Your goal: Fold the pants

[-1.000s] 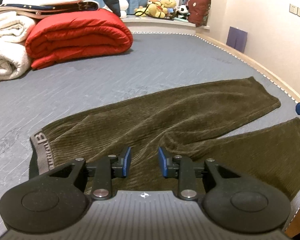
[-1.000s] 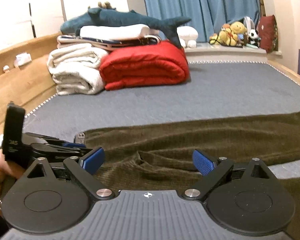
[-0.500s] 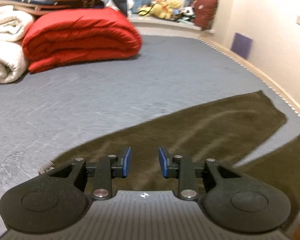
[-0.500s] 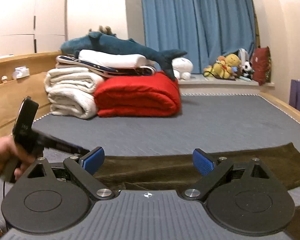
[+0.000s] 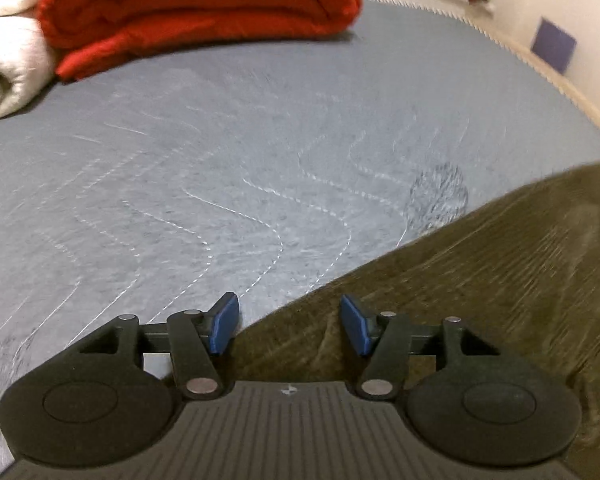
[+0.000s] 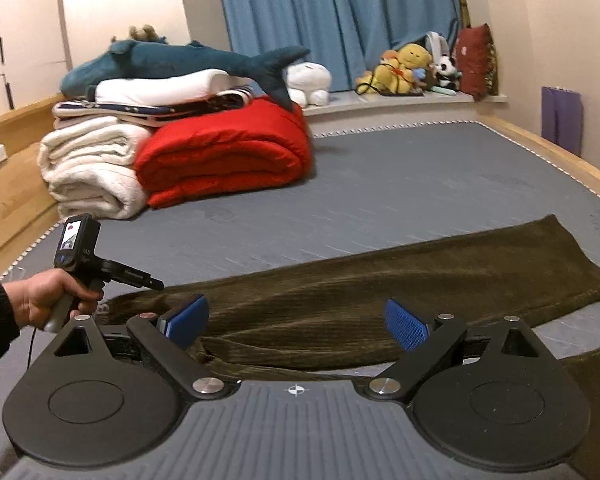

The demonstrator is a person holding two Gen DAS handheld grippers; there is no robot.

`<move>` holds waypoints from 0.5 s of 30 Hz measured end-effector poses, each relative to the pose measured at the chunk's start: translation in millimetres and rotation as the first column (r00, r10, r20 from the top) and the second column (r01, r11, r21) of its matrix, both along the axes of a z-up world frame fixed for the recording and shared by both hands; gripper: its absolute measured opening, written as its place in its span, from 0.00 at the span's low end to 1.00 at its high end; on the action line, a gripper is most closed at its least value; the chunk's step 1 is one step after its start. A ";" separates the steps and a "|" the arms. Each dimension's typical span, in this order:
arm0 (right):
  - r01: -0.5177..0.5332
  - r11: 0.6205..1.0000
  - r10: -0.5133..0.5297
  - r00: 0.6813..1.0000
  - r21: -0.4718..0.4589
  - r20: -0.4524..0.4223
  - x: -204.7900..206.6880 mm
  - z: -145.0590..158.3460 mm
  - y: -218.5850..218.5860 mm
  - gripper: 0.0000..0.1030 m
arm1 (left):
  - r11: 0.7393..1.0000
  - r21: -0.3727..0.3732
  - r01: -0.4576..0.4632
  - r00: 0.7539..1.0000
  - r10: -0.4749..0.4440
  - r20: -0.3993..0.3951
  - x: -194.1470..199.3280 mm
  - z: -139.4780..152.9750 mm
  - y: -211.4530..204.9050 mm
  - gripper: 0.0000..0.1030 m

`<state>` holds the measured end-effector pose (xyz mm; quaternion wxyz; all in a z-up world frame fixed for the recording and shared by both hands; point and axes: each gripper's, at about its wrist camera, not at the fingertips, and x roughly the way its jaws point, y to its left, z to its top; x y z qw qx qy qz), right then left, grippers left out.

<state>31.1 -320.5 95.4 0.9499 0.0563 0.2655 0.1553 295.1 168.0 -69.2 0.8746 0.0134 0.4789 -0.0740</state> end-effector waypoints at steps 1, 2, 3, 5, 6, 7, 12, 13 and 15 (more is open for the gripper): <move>0.007 1.000 -0.007 1.000 -0.009 -0.007 1.0 -2.9 -0.3 0.93 | 1.000 -0.013 0.021 0.999 -0.021 -0.028 5.1 -6.3 0.5 0.64; 0.015 1.000 -0.015 1.000 -0.016 -0.017 3.2 -6.0 -1.1 0.93 | 0.999 -0.031 0.036 0.998 -0.037 -0.051 6.3 -11.0 -0.6 0.66; 0.020 1.000 -0.021 0.999 -0.022 -0.026 5.0 -9.0 -2.4 0.93 | 0.998 -0.040 0.050 0.997 -0.052 -0.056 7.0 -13.7 -1.0 0.67; 0.035 0.999 -0.037 0.998 -0.033 -0.042 8.4 -14.2 -5.4 0.93 | 0.998 -0.032 0.061 0.997 -0.063 -0.054 6.9 -12.0 -1.3 0.58; 0.042 0.998 -0.044 0.998 -0.037 -0.046 10.2 -15.7 -7.2 0.93 | 0.996 -0.050 0.067 0.996 -0.070 -0.054 5.3 -9.3 -0.9 0.38; 0.047 0.998 -0.050 0.998 -0.044 -0.047 11.6 -16.9 -8.4 0.93 | 0.996 -0.050 0.074 0.996 -0.076 -0.049 2.9 -5.9 -3.4 0.32; 0.123 0.983 -0.135 0.988 -0.139 -0.078 32.5 -26.7 -22.8 0.93 | 0.990 0.090 0.106 0.994 -0.109 0.023 -41.3 26.1 -23.2 0.07; 0.144 0.979 -0.160 0.982 -0.148 -0.104 38.5 -31.5 -29.6 0.92 | 0.990 0.093 0.104 0.993 -0.109 0.040 -55.0 35.5 -25.9 0.07; 0.173 0.975 -0.195 0.966 -0.139 -0.170 48.4 -41.4 -43.7 0.89 | 0.985 0.111 0.133 0.986 -0.143 0.083 -88.8 55.9 -35.2 0.07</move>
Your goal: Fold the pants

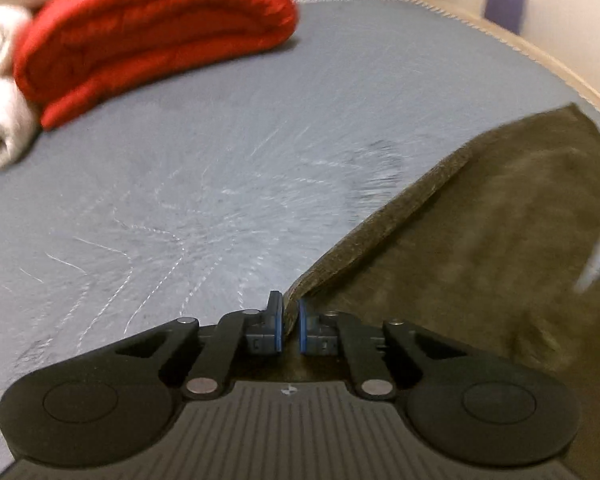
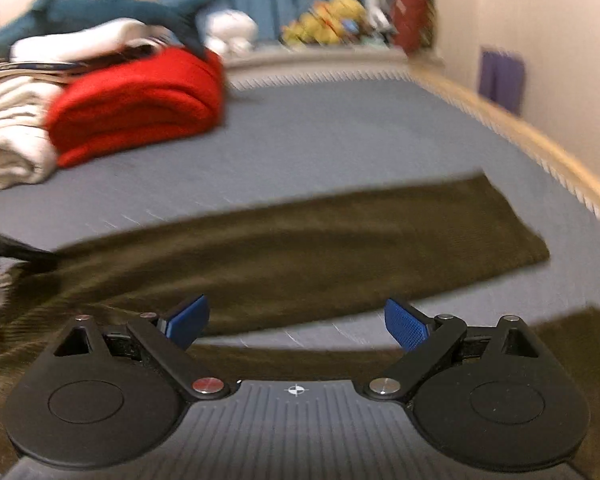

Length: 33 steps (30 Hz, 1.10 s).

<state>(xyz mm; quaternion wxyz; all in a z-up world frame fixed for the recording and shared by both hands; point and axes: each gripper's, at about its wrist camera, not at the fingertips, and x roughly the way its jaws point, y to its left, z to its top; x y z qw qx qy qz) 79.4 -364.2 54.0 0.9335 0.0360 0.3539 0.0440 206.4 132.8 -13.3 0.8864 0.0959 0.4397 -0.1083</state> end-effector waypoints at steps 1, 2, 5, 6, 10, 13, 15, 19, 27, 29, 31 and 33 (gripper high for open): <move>0.025 0.999 -0.024 0.999 0.021 -0.039 5.4 -6.5 -8.6 0.83 | 1.000 0.008 0.028 0.999 -0.028 0.028 -19.4 10.7 -5.8 0.06; 0.052 0.998 -0.049 0.996 0.040 -0.076 9.5 -12.3 -16.0 0.74 | 0.999 0.009 0.051 0.998 -0.052 0.048 -37.3 20.7 -10.5 0.06; 0.111 0.988 -0.095 0.985 0.111 -0.143 14.6 -23.5 -32.9 0.56 | 0.989 -0.003 0.145 0.984 -0.143 0.107 -111.3 54.0 -28.9 0.04; 0.131 0.982 -0.111 0.983 0.136 -0.147 14.4 -25.2 -37.0 0.56 | 0.984 -0.001 0.177 0.976 -0.176 0.127 -136.7 62.3 -34.5 0.04; 0.189 0.964 -0.166 0.977 0.187 -0.131 8.4 -30.7 -50.9 0.56 | 0.973 0.018 0.229 0.955 -0.228 0.188 -229.9 79.4 -41.3 0.04; 0.244 0.942 -0.218 0.967 0.230 -0.131 4.2 -31.1 -69.2 0.56 | 0.973 0.011 0.232 0.964 -0.231 0.128 -265.8 64.2 -29.8 0.04; 0.292 0.923 -0.269 0.955 0.252 -0.123 -1.0 -30.4 -87.1 0.56 | 0.973 -0.004 0.232 0.972 -0.232 0.039 -269.6 40.0 -21.9 0.06; 0.378 0.874 -0.357 0.926 0.305 -0.125 -2.6 -35.3 -124.1 0.56 | 0.986 -0.047 0.163 0.986 -0.162 0.027 -265.8 34.5 -2.1 0.15; 0.460 0.794 -0.441 0.886 0.397 -0.145 8.1 -62.0 -167.6 0.47 | 0.984 -0.168 0.058 0.998 -0.055 0.027 -225.5 36.0 -9.5 0.25; 0.461 0.774 -0.443 0.884 0.435 -0.149 15.0 -70.0 -172.4 0.38 | 0.981 -0.172 0.086 0.996 -0.087 0.006 -218.6 29.6 -27.7 0.25; 0.459 0.761 -0.444 0.884 0.458 -0.149 23.4 -75.2 -173.8 0.38 | 0.977 -0.165 0.136 0.990 -0.140 -0.017 -216.3 21.6 -47.4 0.26; 0.456 0.746 -0.439 0.885 0.485 -0.155 32.7 -82.1 -175.8 0.38 | 0.973 -0.143 0.182 0.982 -0.187 -0.024 -219.4 15.2 -62.4 0.26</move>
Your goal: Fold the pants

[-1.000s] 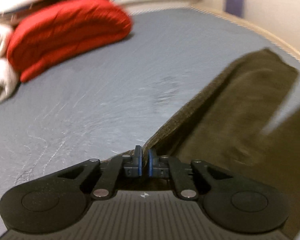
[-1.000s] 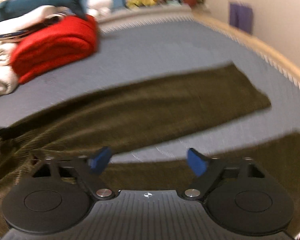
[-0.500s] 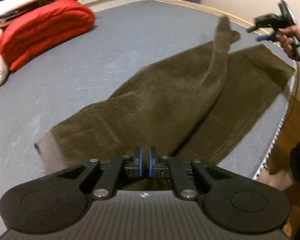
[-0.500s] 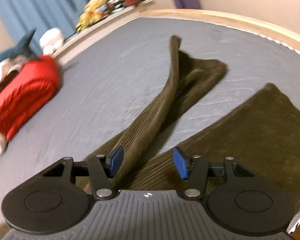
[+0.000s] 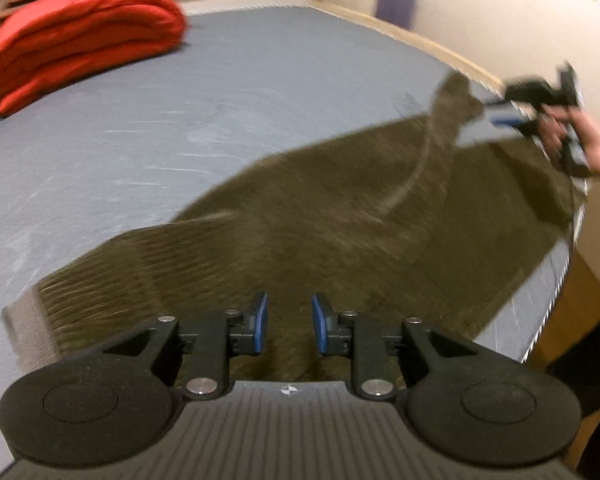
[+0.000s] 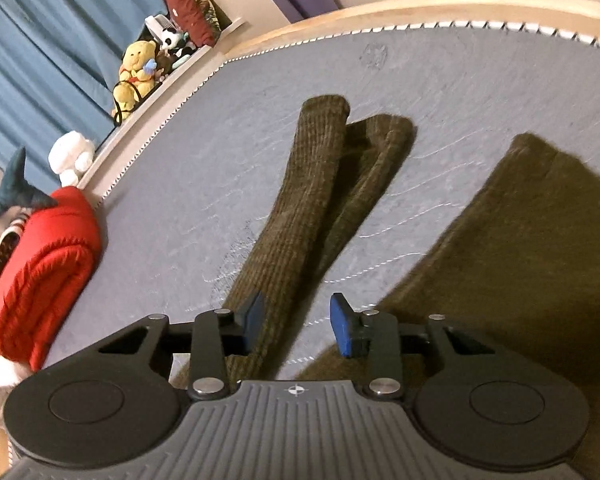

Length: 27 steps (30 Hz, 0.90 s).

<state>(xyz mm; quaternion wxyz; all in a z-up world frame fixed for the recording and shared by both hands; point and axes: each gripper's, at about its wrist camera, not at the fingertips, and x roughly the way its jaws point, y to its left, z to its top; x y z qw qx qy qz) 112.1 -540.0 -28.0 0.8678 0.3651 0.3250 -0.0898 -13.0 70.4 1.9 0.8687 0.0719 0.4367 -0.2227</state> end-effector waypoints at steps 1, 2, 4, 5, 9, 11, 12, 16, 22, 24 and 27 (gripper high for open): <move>-0.006 1.000 0.006 1.000 0.026 0.003 6.4 -4.7 1.4 0.40 | 1.000 0.005 0.025 1.000 -0.025 -0.003 0.3 -4.1 -5.7 0.26; -0.009 0.999 0.009 1.000 0.048 0.003 12.5 -9.6 2.1 0.40 | 0.999 0.006 0.047 0.999 -0.047 -0.010 0.7 -7.9 -10.3 0.26; -0.012 0.998 0.012 1.000 0.066 -0.005 25.6 -17.0 5.8 0.40 | 0.997 0.006 0.077 0.997 -0.077 -0.023 3.2 -15.9 -17.6 0.26; -0.015 0.998 0.015 1.000 0.064 -0.011 31.0 -20.3 9.2 0.42 | 0.996 0.011 0.091 0.995 -0.091 -0.029 3.3 -20.3 -20.7 0.26; -0.020 0.998 0.024 0.999 0.065 -0.049 50.5 -33.2 21.9 0.51 | 0.991 0.027 0.132 0.990 -0.131 -0.049 7.5 -35.0 -28.3 0.31; -0.017 0.997 0.022 0.998 0.069 -0.065 57.4 -38.7 27.3 0.56 | 0.989 0.037 0.142 0.988 -0.140 -0.058 10.5 -39.9 -31.6 0.41; -0.016 0.997 0.021 0.997 0.071 -0.069 60.7 -41.3 29.5 0.56 | 0.988 0.047 0.149 0.987 -0.146 -0.064 12.0 -43.5 -34.2 0.50; -0.008 0.998 0.013 0.997 0.067 -0.074 68.0 -48.2 33.4 0.52 | 0.975 0.109 0.191 0.979 -0.182 -0.090 14.4 -59.0 -42.9 0.54; -0.032 0.997 0.033 0.999 0.068 -0.016 64.0 -36.9 30.0 0.04 | 0.961 0.200 0.191 0.981 -0.180 -0.072 17.2 -67.8 -47.7 0.12; -0.049 0.996 0.048 0.999 0.069 0.019 56.6 -26.3 25.2 0.04 | 0.964 0.195 0.181 0.983 -0.176 -0.045 14.7 -57.0 -44.2 0.10; -0.059 0.996 0.055 0.996 0.061 0.065 36.4 -1.8 15.3 0.03 | 0.968 0.176 0.179 0.983 -0.183 0.011 5.5 -36.3 -34.5 0.09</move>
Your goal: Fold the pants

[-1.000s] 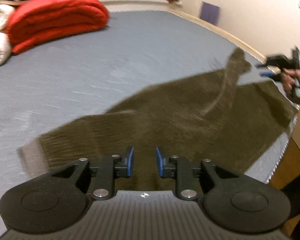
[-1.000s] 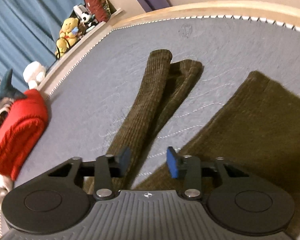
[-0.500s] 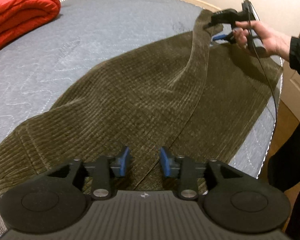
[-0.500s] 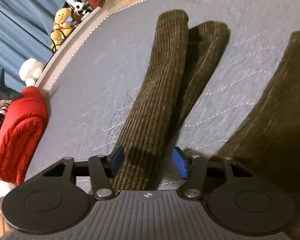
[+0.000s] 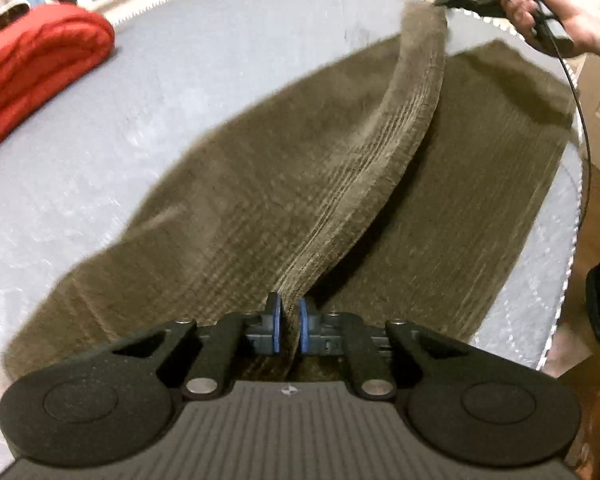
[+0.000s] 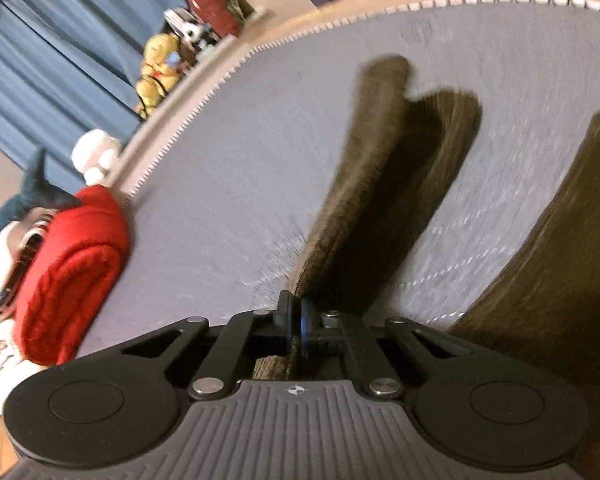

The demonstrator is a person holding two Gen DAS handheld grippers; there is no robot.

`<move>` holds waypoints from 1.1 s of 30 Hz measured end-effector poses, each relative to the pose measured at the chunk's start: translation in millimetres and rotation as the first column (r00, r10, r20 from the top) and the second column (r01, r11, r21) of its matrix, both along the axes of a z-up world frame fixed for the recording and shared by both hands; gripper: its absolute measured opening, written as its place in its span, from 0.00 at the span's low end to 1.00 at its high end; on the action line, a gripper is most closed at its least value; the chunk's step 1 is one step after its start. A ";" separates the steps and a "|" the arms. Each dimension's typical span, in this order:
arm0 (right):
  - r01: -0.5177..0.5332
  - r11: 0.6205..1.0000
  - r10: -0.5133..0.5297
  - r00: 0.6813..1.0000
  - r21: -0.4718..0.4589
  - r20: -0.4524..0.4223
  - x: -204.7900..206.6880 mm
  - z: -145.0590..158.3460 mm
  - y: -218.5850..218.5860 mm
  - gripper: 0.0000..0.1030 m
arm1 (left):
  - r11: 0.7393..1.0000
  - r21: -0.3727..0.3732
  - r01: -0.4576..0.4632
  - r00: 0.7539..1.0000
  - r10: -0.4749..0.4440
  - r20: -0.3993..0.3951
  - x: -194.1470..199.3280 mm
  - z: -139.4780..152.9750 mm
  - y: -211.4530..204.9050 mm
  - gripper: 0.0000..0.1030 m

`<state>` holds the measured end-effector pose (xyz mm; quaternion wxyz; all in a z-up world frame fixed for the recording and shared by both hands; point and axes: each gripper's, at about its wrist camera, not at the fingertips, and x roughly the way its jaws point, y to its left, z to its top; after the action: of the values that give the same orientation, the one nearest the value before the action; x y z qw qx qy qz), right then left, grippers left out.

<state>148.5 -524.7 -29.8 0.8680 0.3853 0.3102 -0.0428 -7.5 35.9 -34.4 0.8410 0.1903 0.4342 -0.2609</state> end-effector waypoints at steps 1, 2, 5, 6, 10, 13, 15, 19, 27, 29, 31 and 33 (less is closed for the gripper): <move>-0.006 1.000 0.006 1.000 -0.012 0.018 -9.0 10.8 -2.3 0.03 | 1.000 -0.014 0.003 1.000 -0.003 0.014 -4.4 7.4 4.7 0.09; -0.011 0.999 0.012 0.999 -0.035 0.034 -20.1 23.9 -4.2 0.03 | 1.000 -0.021 0.011 0.999 -0.011 0.030 -10.0 14.2 9.2 0.09; -0.027 0.990 0.028 1.000 -0.141 0.003 -60.3 59.1 -2.8 0.03 | 0.999 -0.016 0.051 0.997 -0.050 0.051 -30.0 25.7 22.7 0.09; -0.030 0.984 0.024 0.999 -0.176 -0.034 -76.5 66.5 -1.2 0.03 | 0.998 -0.003 0.063 0.997 -0.063 0.042 -36.0 25.2 25.4 0.09; -0.103 0.962 0.047 0.975 -0.253 -0.219 -145.1 60.0 9.7 0.03 | 0.979 0.136 0.150 0.988 -0.152 -0.002 -58.5 1.8 22.4 0.09; -0.127 0.977 0.064 0.941 -0.170 -0.332 -169.6 32.0 -0.6 0.08 | 0.965 0.191 0.178 0.984 -0.173 -0.047 -63.3 -13.7 14.0 0.13; -0.033 0.989 -0.017 0.942 -0.144 -0.334 -179.8 25.8 -21.9 0.13 | 0.970 0.179 0.162 0.987 -0.159 -0.032 -61.2 -8.1 13.7 0.17; 0.222 0.972 -0.232 0.958 -0.074 -0.169 -193.1 41.3 -85.4 0.39 | 0.997 -0.006 0.079 0.997 -0.079 0.020 -50.5 24.0 24.5 0.41; 0.244 0.969 -0.241 0.968 0.047 -0.074 -142.0 -5.6 -134.0 0.39 | 0.983 -0.166 -0.079 0.994 0.091 0.066 -32.9 47.7 40.0 0.41; 0.227 0.972 -0.223 0.973 0.062 -0.059 -126.9 -15.8 -134.9 0.39 | 0.980 -0.170 -0.105 0.991 0.117 0.061 -31.4 46.4 42.6 0.41; 0.222 0.974 -0.219 0.974 0.054 -0.053 -116.1 -24.0 -133.1 0.42 | 0.979 -0.160 -0.130 0.989 0.140 0.052 -24.4 40.2 46.3 0.41; 0.225 0.973 -0.221 0.973 0.058 -0.063 -105.4 -30.2 -134.9 0.47 | 0.977 -0.150 -0.149 0.986 0.158 0.050 -26.5 37.2 51.0 0.41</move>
<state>43.1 -659.6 -60.0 0.8357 0.4442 0.2905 -0.1409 -34.0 86.9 2.8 0.8833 0.1023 0.4010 -0.2202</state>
